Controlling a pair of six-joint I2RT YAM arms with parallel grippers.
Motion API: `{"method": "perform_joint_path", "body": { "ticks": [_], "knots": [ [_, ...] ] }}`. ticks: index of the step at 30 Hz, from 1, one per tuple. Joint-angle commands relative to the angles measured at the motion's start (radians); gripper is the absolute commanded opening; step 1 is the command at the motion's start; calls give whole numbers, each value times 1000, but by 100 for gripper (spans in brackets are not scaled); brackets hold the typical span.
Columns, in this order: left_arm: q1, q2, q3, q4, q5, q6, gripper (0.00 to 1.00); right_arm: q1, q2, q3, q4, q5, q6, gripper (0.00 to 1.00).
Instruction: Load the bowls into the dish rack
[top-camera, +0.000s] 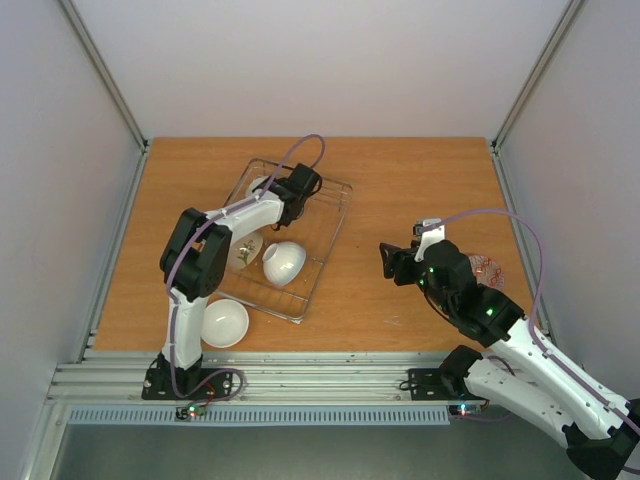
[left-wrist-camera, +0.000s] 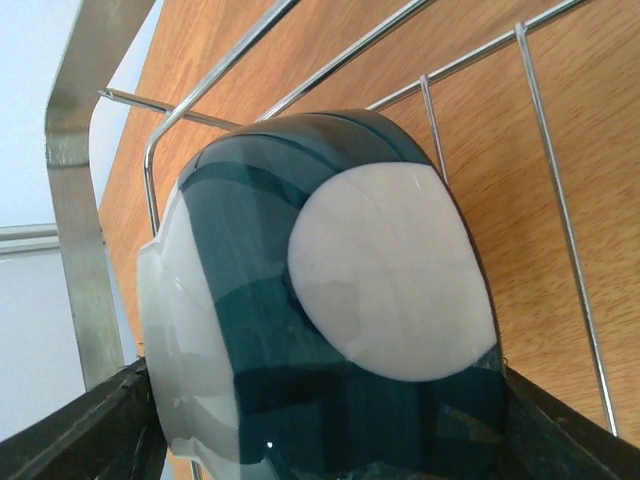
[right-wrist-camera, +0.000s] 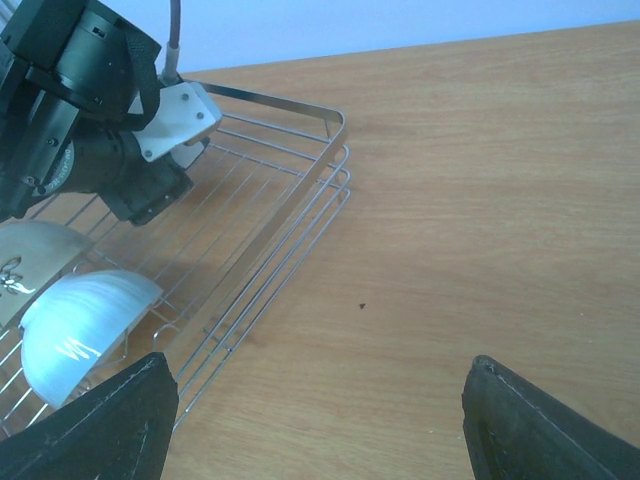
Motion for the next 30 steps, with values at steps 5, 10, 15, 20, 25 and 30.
{"method": "perform_joint_path", "body": {
  "ticks": [5, 10, 15, 20, 25, 30],
  "knots": [
    [-2, 21, -48, -50, 174, -5, 82, 5, -18, 3, -15, 36, 15, 78],
    [-13, 11, -61, -53, 216, -7, 89, 6, -17, 3, -16, 42, 15, 78],
    [-29, -9, -59, -71, 273, -19, 96, 6, -19, 3, -16, 45, 15, 78],
    [-32, -91, -27, -86, 352, -52, 98, 5, -16, 4, -16, 49, 9, 78],
    [-26, -221, 8, -71, 432, -77, 99, 5, 26, 5, 2, 8, 3, 78],
    [-13, -302, 2, -72, 471, -82, 99, 6, 85, 8, 20, -10, 4, 78]
  ]
}}
